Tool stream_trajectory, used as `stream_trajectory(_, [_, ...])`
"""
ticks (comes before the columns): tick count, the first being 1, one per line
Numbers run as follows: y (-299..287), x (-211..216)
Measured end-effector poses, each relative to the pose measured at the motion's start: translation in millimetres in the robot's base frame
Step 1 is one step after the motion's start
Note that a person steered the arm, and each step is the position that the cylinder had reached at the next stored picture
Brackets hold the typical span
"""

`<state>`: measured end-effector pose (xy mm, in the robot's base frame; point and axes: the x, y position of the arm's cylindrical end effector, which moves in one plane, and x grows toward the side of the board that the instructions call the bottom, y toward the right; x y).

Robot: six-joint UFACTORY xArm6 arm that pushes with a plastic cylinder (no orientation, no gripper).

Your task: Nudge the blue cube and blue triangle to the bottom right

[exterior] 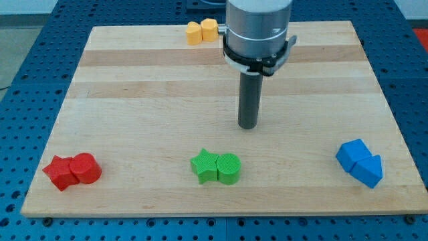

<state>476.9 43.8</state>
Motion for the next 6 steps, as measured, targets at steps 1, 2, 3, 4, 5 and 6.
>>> stream_trajectory(1, [5.3,3.6])
stream_trajectory(2, [5.5,3.6])
stream_trajectory(3, [10.3,3.6])
stream_trajectory(4, [64.4,11.3])
stream_trajectory(5, [117.9,31.1])
stream_trajectory(6, [139.0,53.9])
